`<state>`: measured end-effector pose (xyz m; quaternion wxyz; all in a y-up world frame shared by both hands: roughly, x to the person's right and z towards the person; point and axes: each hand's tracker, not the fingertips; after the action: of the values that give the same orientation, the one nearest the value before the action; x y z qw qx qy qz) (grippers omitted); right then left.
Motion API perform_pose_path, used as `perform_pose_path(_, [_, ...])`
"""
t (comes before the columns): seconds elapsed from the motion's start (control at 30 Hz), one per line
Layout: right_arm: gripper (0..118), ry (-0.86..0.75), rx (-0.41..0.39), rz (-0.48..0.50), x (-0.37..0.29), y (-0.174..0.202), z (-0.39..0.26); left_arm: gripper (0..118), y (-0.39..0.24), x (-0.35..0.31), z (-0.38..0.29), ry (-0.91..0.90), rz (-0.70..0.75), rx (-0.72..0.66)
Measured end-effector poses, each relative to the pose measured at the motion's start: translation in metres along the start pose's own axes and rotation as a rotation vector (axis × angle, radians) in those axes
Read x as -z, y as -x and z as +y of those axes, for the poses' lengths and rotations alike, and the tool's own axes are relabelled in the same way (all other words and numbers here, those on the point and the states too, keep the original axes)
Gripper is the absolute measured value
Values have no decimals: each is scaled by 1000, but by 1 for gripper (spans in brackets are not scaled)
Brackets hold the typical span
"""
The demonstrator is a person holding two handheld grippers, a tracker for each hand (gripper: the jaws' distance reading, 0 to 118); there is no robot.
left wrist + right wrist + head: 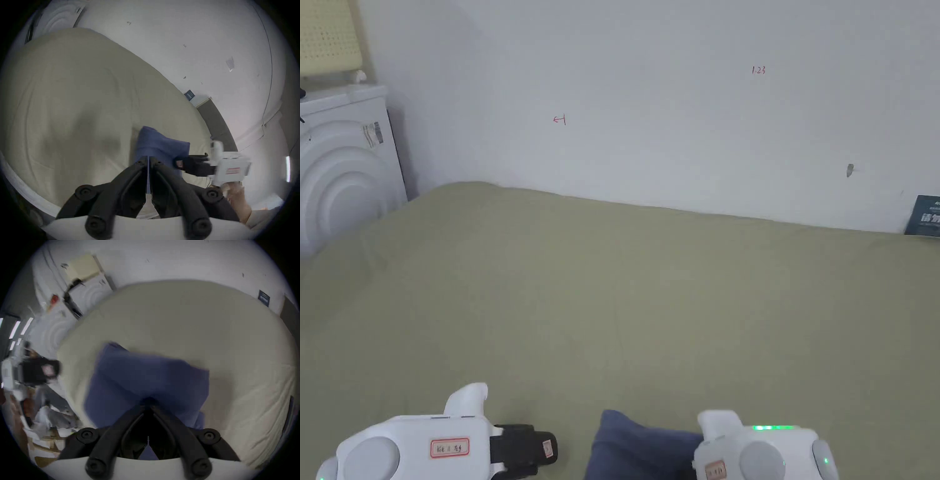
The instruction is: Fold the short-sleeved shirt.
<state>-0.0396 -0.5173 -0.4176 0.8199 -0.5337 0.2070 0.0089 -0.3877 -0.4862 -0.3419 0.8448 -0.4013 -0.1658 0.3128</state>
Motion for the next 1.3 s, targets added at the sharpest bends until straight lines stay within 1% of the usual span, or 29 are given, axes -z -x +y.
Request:
perform_pose_path(0.03, [0, -11, 42, 6, 8, -8, -7, 7, 7, 4, 1, 1, -18, -18])
perform_pose_path(0.07, [0, -74, 95, 72, 5, -12, -12, 7, 12, 9, 3, 8, -34, -33])
perform_pose_path(0.1, [0, -93, 106, 77, -1, -13, -15, 17, 16, 14, 5, 14, -33, -44])
perform_pose_path(0.13, [0, -78, 78, 61, -5, -11, -14, 35, 20, 20, 6, 18, -37, -49])
perform_pose_path(0.17, [0, -75, 55, 46, -4, -8, -12, 62, 23, 28, 7, 31, -68, -52])
perform_pose_path(0.2, [0, -72, 44, 37, -4, -7, -11, 92, 25, 36, 8, 48, -100, -59])
perform_pose_path(0.23, [0, -72, 47, 36, -6, -4, -10, 101, 27, 44, 8, 66, -142, -73])
perform_pose_path(0.33, [0, -75, 73, 48, -5, -9, -11, 102, 19, 67, 1, 104, -242, -117])
perform_pose_path(0.4, [0, -80, 93, 68, -6, -13, -12, 102, 17, 85, -5, 159, -212, -114])
perform_pose_path(0.47, [0, -80, 119, 86, -6, -17, -12, 100, 15, 103, -13, 222, -81, -45])
perform_pose_path(0.5, [0, -82, 122, 91, -6, -18, -12, 100, 14, 107, -17, 219, -91, 10])
perform_pose_path(0.53, [0, -84, 120, 94, -5, -18, -13, 98, 12, 104, -17, 163, -166, 74])
perform_pose_path(0.57, [0, -90, 109, 95, -5, -18, -14, 89, 8, 106, -17, 142, -182, 96])
perform_pose_path(0.6, [0, -95, 97, 95, -5, -17, -15, 52, 7, 109, -17, 166, -171, 48])
perform_pose_path(0.63, [0, -99, 93, 91, -5, -15, -16, 25, 8, 115, -18, 204, -179, -20])
perform_pose_path(0.67, [0, -102, 92, 82, -6, -14, -15, 25, 13, 118, -19, 209, -161, -53])
perform_pose_path(0.7, [0, -106, 97, 74, -8, -12, -15, 25, 14, 117, -20, 183, -139, -43])
perform_pose_path(0.77, [0, -124, 102, 45, -13, -5, -15, 25, 20, 114, -16, 181, -176, -41])
perform_pose_path(0.8, [0, -144, 73, 19, -15, 0, -15, 25, 23, 115, -12, 179, -168, -39])
perform_pose_path(0.87, [0, -198, -27, -71, -18, 17, -17, 25, 26, 111, -5, 184, -172, -29])
perform_pose_path(0.9, [0, -218, -58, -104, -19, 26, -18, 25, 28, 109, 1, 188, -188, -13])
perform_pose_path(0.97, [0, -285, -37, -108, -22, 42, -18, 25, 27, 96, 12, 179, -168, 25])
perform_pose_path(1.07, [0, -397, -1, -111, -26, 70, -12, 25, 37, 74, 38, 171, -135, 38])
perform_pose_path(1.1, [0, -432, -6, -134, -26, 83, -8, 25, 41, 62, 49, 155, -85, 56])
perform_pose_path(1.17, [0, -490, 2, -177, -25, 109, 3, 25, 56, 41, 73, 151, -43, 93])
perform_pose_path(1.3, [0, -592, 104, -196, -22, 165, 27, 25, 92, -5, 129, 168, 77, 168])
